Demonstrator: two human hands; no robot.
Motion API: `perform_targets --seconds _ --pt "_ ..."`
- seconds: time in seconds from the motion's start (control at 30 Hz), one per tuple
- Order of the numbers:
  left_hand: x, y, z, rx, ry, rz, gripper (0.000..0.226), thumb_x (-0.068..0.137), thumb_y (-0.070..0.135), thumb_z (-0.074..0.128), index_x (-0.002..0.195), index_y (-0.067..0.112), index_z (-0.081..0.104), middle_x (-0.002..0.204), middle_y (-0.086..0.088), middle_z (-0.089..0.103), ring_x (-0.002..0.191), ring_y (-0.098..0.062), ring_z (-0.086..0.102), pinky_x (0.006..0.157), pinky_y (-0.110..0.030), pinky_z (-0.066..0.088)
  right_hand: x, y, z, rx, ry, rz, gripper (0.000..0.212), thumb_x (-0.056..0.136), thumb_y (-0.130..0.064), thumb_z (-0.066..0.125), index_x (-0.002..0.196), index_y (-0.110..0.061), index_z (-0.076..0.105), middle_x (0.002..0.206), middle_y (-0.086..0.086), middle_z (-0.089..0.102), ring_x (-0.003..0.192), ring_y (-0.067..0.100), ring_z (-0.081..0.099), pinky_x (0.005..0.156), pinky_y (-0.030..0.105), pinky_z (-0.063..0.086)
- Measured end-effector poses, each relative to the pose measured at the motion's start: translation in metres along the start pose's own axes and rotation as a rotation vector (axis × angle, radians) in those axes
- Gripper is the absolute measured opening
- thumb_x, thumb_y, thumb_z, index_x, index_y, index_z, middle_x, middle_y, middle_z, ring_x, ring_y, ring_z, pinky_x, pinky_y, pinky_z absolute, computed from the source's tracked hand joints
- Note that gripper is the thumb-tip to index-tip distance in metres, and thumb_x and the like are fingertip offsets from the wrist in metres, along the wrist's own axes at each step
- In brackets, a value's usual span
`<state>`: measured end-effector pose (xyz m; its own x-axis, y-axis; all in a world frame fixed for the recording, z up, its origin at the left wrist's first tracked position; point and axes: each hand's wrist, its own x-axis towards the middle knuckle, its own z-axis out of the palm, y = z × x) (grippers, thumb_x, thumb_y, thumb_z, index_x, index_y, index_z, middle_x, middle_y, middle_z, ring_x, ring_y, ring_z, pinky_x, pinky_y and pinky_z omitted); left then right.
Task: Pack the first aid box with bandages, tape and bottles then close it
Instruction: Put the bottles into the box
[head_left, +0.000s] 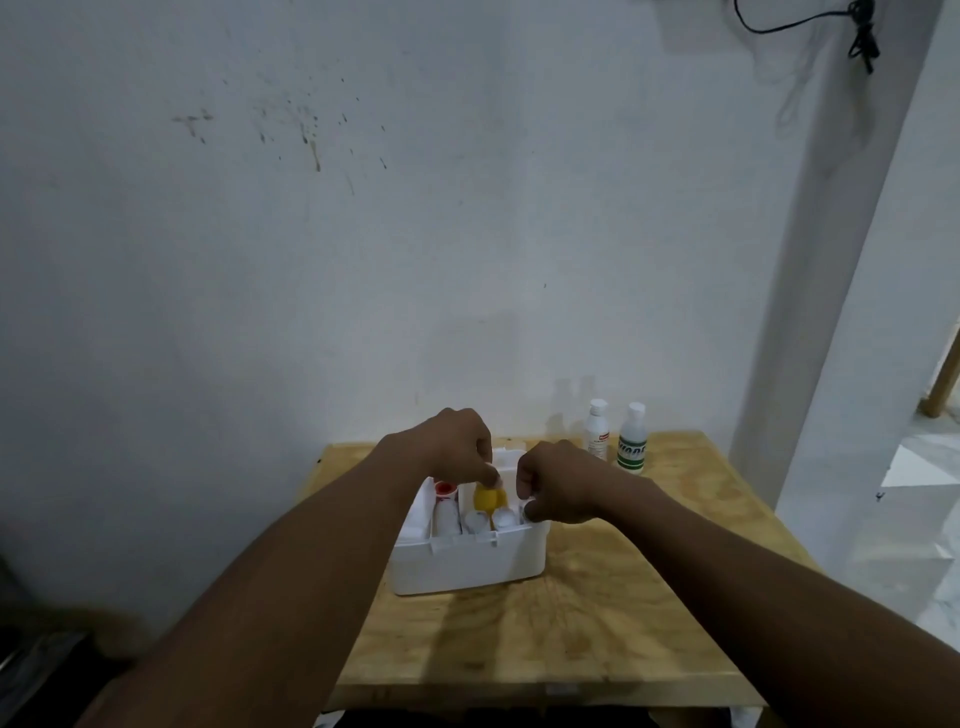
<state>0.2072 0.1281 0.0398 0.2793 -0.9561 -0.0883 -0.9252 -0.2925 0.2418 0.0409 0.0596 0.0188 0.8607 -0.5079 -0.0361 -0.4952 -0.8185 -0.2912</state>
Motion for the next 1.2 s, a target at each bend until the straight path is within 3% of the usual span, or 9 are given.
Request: perform_targets --seconds 0.13,0.33,0.53,0.73,0.83,1.07,1.2 --pt "0.0 0.0 0.004 0.014 -0.075 -0.027 0.034 0.078 0.041 0.083 0.099 0.015 0.075 0.101 -0.003 0.071 0.083 -0.018 0.068 0.07 -0.029 0.056 0.003 0.004 0.002 0.022 0.001 -0.008 0.019 0.08 -0.021 0.074 0.098 -0.018 0.068 0.101 0.0 0.063 0.091 0.02 0.061 0.083 0.035 0.056" --pt "0.0 0.006 0.004 -0.019 -0.117 -0.036 0.034 0.083 0.039 0.08 0.105 0.014 0.074 0.098 -0.004 0.073 0.074 -0.016 0.067 0.072 -0.03 0.058 0.002 0.011 0.003 0.049 -0.003 -0.022 0.028 0.082 -0.027 0.073 0.108 -0.018 0.068 0.106 0.0 0.057 0.095 0.017 0.055 0.081 0.029 0.051" --pt "0.002 0.009 0.006 -0.016 -0.111 -0.055 0.03 0.086 0.036 0.073 0.109 0.016 0.073 0.108 -0.005 0.071 0.096 -0.021 0.068 0.083 -0.035 0.058 -0.001 0.014 0.0 0.089 -0.013 -0.039 0.032 0.083 -0.026 0.073 0.113 -0.016 0.068 0.105 0.0 0.06 0.097 0.018 0.061 0.083 0.028 0.052" --pt "0.005 0.007 0.009 0.01 -0.109 -0.052 0.034 0.086 0.039 0.073 0.114 0.018 0.073 0.115 -0.004 0.067 0.097 -0.021 0.066 0.077 -0.031 0.057 -0.002 0.017 -0.002 0.124 -0.007 -0.043 0.034 0.082 -0.026 0.075 0.113 -0.016 0.068 0.111 0.002 0.069 0.099 0.018 0.065 0.089 0.034 0.055" --pt "0.008 0.006 0.008 0.023 -0.081 -0.042 0.031 0.085 0.042 0.072 0.106 0.021 0.074 0.115 -0.002 0.066 0.1 -0.021 0.063 0.085 -0.035 0.057 -0.003 0.017 -0.007 0.15 0.006 -0.047 0.034 0.082 -0.025 0.073 0.114 -0.015 0.069 0.11 0.001 0.07 0.1 0.016 0.066 0.092 0.034 0.055" --pt "0.038 0.017 -0.004 -0.002 0.065 0.004 0.023 0.084 0.04 0.07 0.102 0.025 0.069 0.115 0.0 0.065 0.099 -0.019 0.063 0.09 -0.038 0.056 0.004 0.051 -0.045 0.218 0.263 0.055 0.018 0.084 -0.023 0.065 0.1 -0.016 0.071 0.103 0.002 0.072 0.095 0.016 0.065 0.084 0.029 0.053" --pt "0.075 0.037 0.002 0.017 0.122 0.062 0.041 0.085 0.041 0.069 0.122 0.027 0.063 0.126 -0.001 0.062 0.11 -0.021 0.06 0.096 -0.041 0.053 0.023 0.102 -0.056 0.212 0.368 0.183 0.029 0.082 -0.029 0.066 0.11 -0.019 0.066 0.112 0.004 0.065 0.099 0.019 0.06 0.084 0.031 0.05"
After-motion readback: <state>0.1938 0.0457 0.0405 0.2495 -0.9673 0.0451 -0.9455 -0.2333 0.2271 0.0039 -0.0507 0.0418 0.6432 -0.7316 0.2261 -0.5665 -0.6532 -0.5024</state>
